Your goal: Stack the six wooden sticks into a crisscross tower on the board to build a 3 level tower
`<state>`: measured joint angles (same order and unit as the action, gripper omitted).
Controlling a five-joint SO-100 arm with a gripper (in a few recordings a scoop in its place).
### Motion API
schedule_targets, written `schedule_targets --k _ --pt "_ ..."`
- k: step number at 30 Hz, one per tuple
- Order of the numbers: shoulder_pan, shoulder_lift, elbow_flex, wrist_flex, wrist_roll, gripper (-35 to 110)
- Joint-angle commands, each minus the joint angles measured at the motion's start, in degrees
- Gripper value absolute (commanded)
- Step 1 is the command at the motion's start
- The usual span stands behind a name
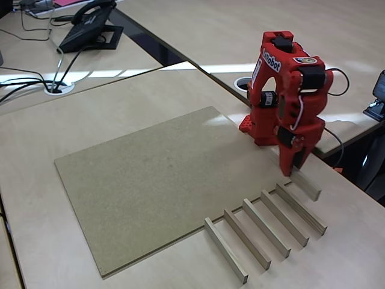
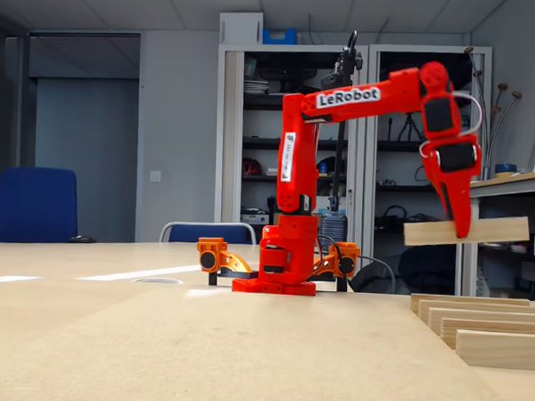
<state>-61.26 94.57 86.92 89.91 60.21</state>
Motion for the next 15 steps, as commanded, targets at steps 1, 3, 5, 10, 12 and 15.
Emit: schedule_targets --k 1,3,5,10,12,15 --pt "9.4 4.5 1.0 -0.2 -9.4 0" --pt "14.9 4.3 1.8 -1.2 -15.0 0" --pt "20.6 3.5 2.5 -3.1 -21.1 0" --pt "33.2 0.4 3.8 -8.3 -35.5 0" --pt "37.5 -2.2 2.4 -9.6 -40.8 0" --pt "43.0 -7.5 -1.5 -9.0 -46.8 0"
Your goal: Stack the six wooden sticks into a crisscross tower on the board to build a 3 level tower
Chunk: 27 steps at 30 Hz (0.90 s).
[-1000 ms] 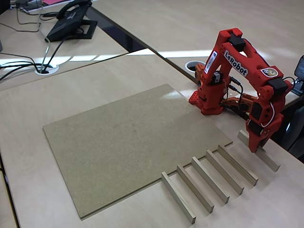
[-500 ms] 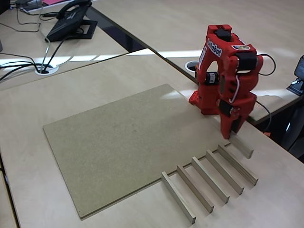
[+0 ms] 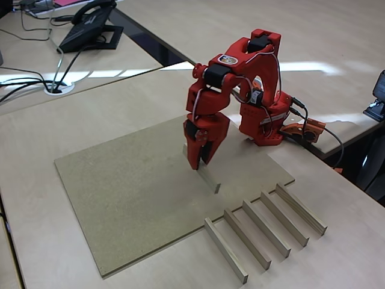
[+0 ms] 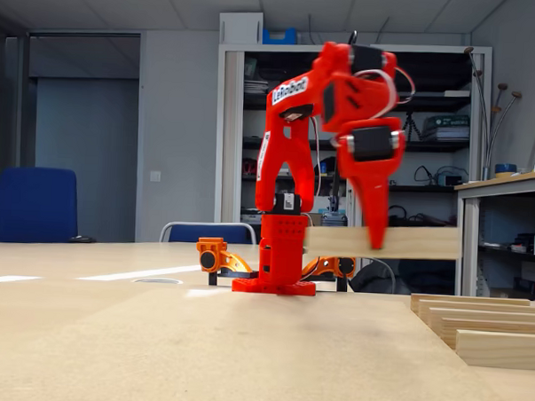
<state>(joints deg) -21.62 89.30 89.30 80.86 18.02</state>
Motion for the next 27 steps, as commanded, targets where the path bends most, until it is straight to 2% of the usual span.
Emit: schedule_targets --k 1,7,13,27 --pt "4.8 -4.4 -5.7 0.5 -6.7 0" --pt "10.7 -16.7 -18.4 3.8 -14.0 0" --pt "13.5 -25.7 -29.2 6.5 -16.5 0" --pt "16.5 -34.6 -35.2 6.2 -17.8 0"
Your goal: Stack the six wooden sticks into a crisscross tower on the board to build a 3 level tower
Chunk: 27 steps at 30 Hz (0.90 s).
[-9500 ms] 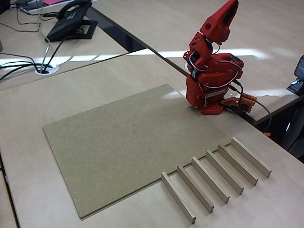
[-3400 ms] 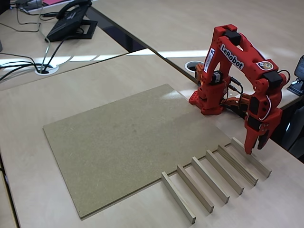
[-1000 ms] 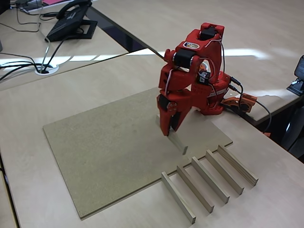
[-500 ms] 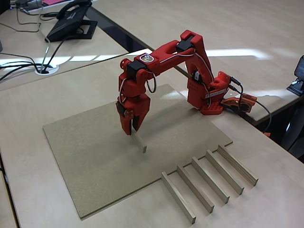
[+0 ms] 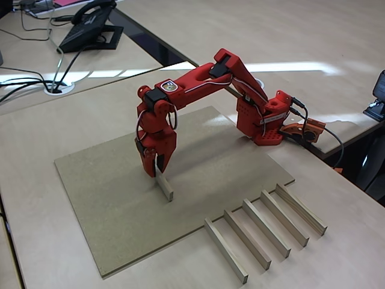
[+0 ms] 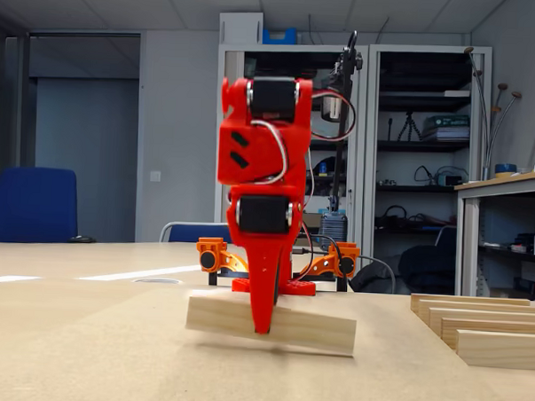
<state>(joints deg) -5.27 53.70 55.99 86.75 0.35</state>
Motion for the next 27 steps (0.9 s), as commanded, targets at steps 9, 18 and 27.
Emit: schedule_targets --k 9,18,27 --pt "0.4 -0.5 -2.2 0.4 0.3 0" --pt "1.1 -0.7 -2.0 1.7 0.0 12" --pt "1.5 -0.7 -1.8 1.8 -0.3 17"
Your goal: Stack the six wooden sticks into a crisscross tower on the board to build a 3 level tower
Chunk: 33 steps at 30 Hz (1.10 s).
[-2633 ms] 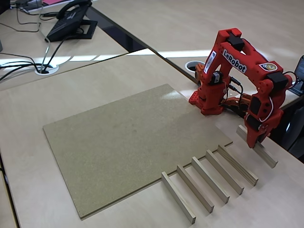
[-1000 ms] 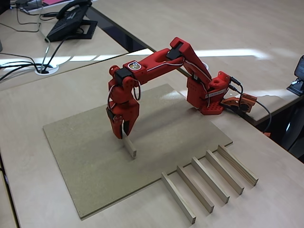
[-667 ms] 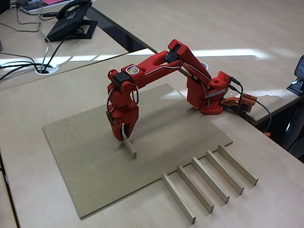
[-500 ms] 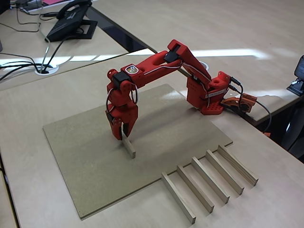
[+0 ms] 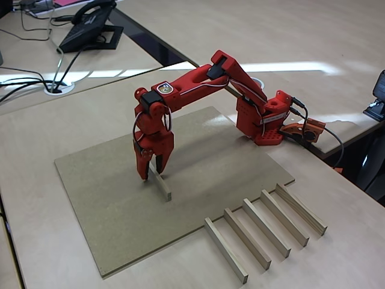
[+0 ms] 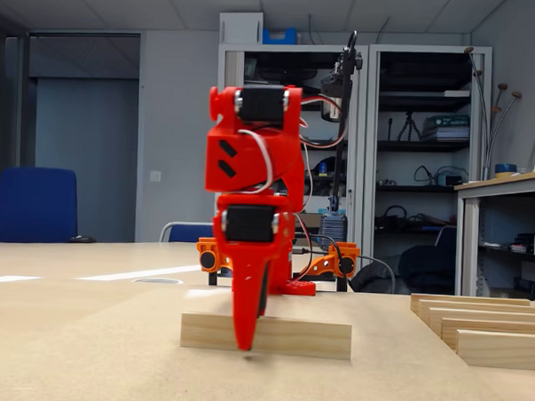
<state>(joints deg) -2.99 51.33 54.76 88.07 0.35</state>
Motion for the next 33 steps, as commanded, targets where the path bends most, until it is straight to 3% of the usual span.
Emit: schedule_targets --k 1,11,19,33 --pt "-0.8 1.7 -0.5 0.8 -0.3 18" --pt "-1.2 7.3 -0.4 5.6 1.4 28" --pt "-6.9 21.4 2.7 14.3 7.0 24" --pt "-38.9 41.0 21.6 14.6 38.1 21"
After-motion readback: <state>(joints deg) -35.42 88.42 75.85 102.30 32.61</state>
